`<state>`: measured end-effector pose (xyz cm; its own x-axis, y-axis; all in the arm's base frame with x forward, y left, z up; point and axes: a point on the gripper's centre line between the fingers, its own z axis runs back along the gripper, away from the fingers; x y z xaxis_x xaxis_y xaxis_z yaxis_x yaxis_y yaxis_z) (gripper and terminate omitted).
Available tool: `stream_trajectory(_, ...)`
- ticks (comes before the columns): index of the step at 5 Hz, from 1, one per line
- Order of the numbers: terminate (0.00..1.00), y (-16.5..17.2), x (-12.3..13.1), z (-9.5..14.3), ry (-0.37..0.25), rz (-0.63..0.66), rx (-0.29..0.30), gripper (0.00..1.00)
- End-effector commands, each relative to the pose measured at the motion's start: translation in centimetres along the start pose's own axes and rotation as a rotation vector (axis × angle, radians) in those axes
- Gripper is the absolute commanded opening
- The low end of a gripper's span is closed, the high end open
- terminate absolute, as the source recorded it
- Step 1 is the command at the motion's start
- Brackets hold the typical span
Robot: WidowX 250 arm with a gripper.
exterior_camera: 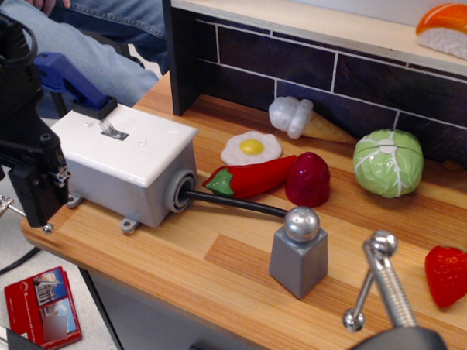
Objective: Move light switch to the right
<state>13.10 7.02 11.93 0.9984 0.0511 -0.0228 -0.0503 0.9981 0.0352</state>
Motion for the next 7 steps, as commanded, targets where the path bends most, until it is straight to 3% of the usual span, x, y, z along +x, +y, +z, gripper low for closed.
stream_trajectory(1,0.00,0.0,0.0,0.0,0.000,0.000,0.000,1.00)
stream_trajectory(3,0.00,-0.3,0.3,-0.3,-0.055,-0.001,-0.084,1.00)
stream_trajectory(4,0.00,4.1,5.4,2.9,-0.020,0.087,-0.102,1.00)
stream_trajectory(5,0.00,4.3,10.2,2.8,0.011,0.082,-0.058,1.00)
stream_trajectory(6,0.00,4.5,12.0,2.9,0.019,0.071,-0.084,1.00)
stream_trajectory(7,0.00,4.2,12.6,1.5,-0.030,0.056,-0.066,1.00)
